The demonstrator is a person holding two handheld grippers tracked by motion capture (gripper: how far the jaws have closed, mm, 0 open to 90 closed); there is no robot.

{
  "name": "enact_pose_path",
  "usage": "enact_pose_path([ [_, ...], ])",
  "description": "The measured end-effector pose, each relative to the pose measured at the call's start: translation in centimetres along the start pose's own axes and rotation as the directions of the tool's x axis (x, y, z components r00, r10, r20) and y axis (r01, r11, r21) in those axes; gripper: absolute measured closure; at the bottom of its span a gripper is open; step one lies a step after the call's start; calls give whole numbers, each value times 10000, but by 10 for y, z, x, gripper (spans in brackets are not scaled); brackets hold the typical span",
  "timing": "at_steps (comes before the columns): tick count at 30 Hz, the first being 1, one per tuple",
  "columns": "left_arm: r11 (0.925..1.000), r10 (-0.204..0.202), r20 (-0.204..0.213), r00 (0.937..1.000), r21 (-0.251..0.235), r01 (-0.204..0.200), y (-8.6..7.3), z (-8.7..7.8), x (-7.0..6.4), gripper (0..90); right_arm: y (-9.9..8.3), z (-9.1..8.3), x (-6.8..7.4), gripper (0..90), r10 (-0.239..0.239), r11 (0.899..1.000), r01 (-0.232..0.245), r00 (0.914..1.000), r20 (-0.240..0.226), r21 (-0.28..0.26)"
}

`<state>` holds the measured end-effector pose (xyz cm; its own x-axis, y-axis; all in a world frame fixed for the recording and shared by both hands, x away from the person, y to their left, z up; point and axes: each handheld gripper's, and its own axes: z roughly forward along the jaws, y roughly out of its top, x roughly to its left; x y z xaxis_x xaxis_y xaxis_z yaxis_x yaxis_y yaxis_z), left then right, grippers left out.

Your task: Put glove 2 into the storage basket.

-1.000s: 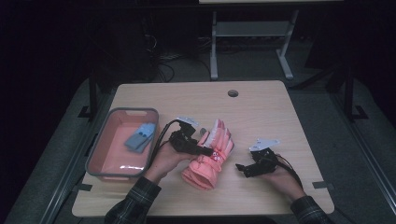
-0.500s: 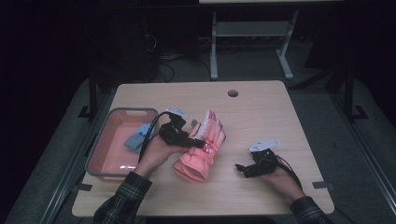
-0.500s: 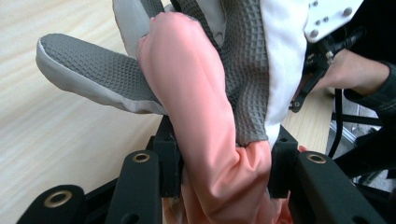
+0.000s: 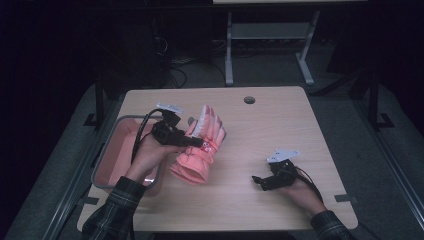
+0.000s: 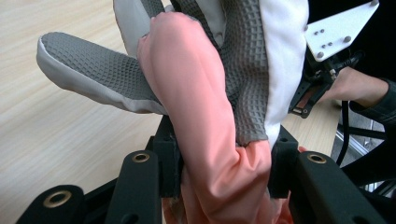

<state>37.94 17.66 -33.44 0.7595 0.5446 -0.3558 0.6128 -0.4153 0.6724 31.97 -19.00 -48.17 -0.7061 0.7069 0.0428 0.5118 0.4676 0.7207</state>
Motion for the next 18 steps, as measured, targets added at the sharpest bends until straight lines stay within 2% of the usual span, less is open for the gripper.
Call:
enact_pose_path([
  [8, 9992, -307, -456, 9985, -264, 295, -2, -31, 17, 576, 0, 0, 0, 112, -21, 10000, 21, 10000, 3, 4],
  [18, 9958, -705, -1024, 9922, -660, 639, -12, -72, 37, 573, 0, 0, 0, 112, -22, 10000, 22, 10000, 5, 3],
])
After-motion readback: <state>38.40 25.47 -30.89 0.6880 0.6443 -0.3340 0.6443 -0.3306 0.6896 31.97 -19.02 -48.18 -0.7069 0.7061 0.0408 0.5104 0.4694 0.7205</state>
